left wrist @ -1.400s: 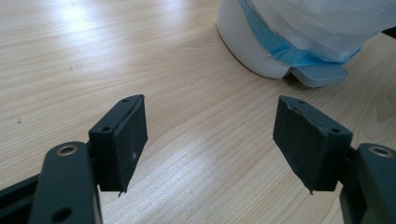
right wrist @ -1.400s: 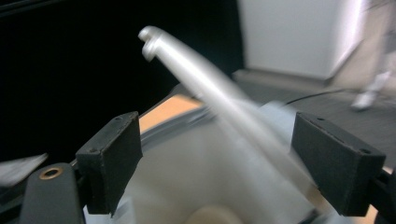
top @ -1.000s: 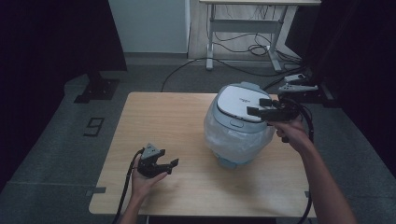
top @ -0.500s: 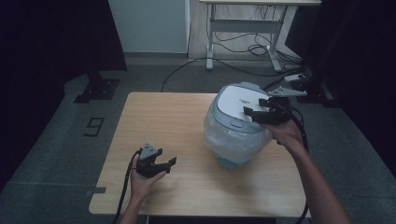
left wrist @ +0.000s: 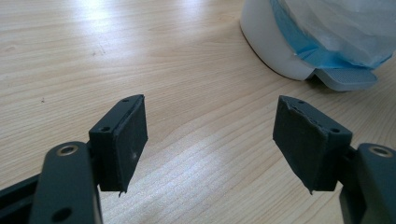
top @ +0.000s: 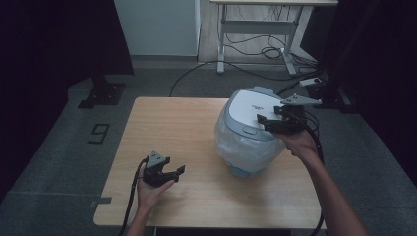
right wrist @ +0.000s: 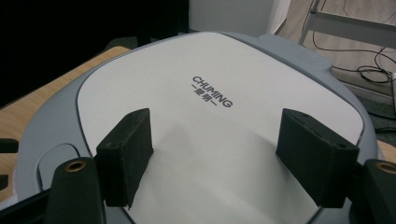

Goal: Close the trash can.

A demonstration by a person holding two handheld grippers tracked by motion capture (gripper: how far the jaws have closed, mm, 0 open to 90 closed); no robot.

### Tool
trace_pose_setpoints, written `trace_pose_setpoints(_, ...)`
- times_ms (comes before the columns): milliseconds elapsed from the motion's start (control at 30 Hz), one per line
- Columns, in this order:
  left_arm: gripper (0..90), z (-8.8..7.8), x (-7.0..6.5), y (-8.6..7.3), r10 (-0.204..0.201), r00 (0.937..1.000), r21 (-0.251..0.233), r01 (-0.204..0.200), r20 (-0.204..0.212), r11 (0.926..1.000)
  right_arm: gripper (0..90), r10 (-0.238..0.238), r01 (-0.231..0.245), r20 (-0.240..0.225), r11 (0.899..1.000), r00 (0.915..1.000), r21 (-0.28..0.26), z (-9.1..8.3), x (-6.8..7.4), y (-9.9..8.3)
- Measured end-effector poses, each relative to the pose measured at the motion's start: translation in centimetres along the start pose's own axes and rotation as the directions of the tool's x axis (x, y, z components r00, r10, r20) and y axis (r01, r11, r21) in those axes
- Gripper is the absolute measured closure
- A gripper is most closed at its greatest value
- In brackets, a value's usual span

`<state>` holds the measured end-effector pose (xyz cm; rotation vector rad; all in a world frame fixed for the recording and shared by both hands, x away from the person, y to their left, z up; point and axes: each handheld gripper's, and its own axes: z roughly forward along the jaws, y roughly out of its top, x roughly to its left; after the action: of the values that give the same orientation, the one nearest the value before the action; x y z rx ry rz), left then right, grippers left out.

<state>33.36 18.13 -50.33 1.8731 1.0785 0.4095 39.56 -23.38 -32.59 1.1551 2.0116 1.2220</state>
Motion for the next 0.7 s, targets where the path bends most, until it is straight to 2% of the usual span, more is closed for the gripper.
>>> trace_pose_setpoints(100,25.9,-0.2,0.1,0.0,-0.002,1.0,-0.004,0.002,-0.002,1.0,23.3,0.005,-0.005,-0.01,1.0,0.9999,0.003,-0.3,-0.4,-0.1)
trace_pose_setpoints(200,26.0,-0.3,0.4,0.0,-0.01,0.9999,-0.009,0.01,-0.003,0.9999,21.9,0.06,-0.06,-0.035,0.998,0.9976,0.002,-1.0,-1.3,-0.3)
trace_pose_setpoints(233,25.9,-0.3,0.5,0.0,-0.014,0.9999,-0.009,0.014,-0.003,0.9999,22.1,0.08,-0.08,-0.036,0.997,0.9962,-0.008,-1.4,-1.6,-0.4)
trace_pose_setpoints(333,26.0,-0.2,0.6,-0.1,-0.016,0.9999,-0.005,0.016,-0.005,0.9999,23.1,0.096,-0.098,-0.037,0.994,0.9947,-0.046,-2.6,-2.3,-1.3)
trace_pose_setpoints(400,26.0,-0.3,0.5,-0.1,-0.017,0.9998,-0.006,0.017,-0.004,0.9998,23.4,0.097,-0.099,-0.042,0.993,0.9944,-0.06,-3.3,-2.6,-2.2)
trace_pose_setpoints(533,25.9,-0.4,0.4,-0.1,-0.019,0.9998,-0.011,0.019,-0.001,0.9998,22.6,0.088,-0.09,-0.02,0.991,0.9959,-0.097,-4.7,-2.9,-4.4)
trace_pose_setpoints(700,26.0,-0.3,0.6,-0.2,-0.026,0.9997,-0.008,0.026,-0.004,0.9996,22.3,0.116,-0.117,-0.019,0.983,0.9931,-0.141,-6.3,-3.5,-7.7)
